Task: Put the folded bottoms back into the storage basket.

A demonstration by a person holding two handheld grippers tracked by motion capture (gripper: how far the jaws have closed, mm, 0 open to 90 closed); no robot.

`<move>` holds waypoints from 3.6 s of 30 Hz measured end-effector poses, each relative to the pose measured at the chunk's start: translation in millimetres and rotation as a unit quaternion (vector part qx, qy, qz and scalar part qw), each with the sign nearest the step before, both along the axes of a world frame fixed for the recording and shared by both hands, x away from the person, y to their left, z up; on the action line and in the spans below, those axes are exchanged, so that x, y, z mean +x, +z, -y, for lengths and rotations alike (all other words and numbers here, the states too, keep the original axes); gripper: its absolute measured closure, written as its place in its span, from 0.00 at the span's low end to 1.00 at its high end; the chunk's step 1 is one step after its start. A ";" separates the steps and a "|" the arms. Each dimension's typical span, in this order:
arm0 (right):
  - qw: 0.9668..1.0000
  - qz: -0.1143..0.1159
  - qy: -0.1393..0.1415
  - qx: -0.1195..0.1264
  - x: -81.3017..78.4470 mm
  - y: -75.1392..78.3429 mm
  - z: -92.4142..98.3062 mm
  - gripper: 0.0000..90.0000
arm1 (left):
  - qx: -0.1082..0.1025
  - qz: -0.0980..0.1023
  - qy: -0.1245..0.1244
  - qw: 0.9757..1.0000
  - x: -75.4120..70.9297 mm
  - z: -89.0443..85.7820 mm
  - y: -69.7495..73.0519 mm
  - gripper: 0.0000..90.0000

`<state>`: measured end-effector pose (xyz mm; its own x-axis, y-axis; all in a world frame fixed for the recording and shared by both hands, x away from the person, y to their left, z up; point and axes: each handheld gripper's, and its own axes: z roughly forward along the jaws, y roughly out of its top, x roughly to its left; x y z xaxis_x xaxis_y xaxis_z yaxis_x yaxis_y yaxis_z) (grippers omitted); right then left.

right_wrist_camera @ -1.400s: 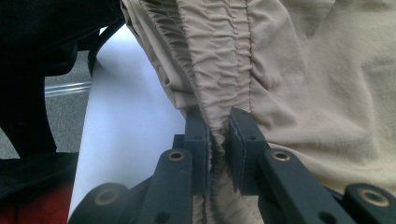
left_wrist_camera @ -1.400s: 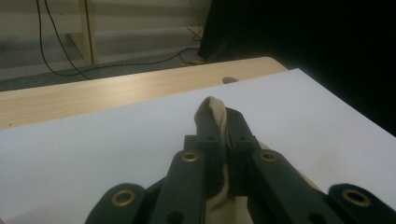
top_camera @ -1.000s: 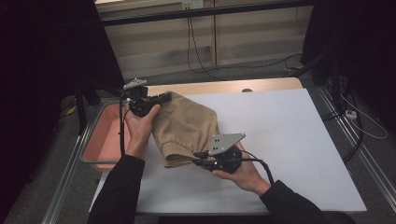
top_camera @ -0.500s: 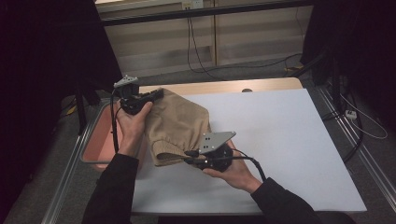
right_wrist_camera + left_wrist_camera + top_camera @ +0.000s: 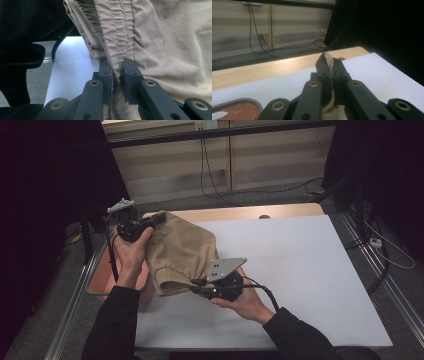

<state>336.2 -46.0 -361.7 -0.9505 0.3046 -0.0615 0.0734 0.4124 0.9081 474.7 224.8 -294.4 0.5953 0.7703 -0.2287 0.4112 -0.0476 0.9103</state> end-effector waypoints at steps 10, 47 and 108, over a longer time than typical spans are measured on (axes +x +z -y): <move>1.000 0.006 0.003 0.005 5.6 8.8 -11.2 0.88 | 0.001 0.003 0.012 1.000 2.6 -16.8 5.7 0.97; 1.000 0.010 0.023 0.016 23.5 38.0 -59.1 0.88 | -0.010 0.020 0.066 0.998 4.5 -69.5 25.9 0.97; 0.999 0.005 0.031 0.009 40.8 31.7 -158.5 0.88 | -0.042 -0.003 0.120 0.992 20.6 -151.7 7.9 0.97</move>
<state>377.0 112.6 -330.0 -0.9669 0.2463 -0.0663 0.0391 0.3998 0.9158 495.3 376.5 -286.5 0.3948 0.8682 -0.3007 0.4070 0.1281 0.9044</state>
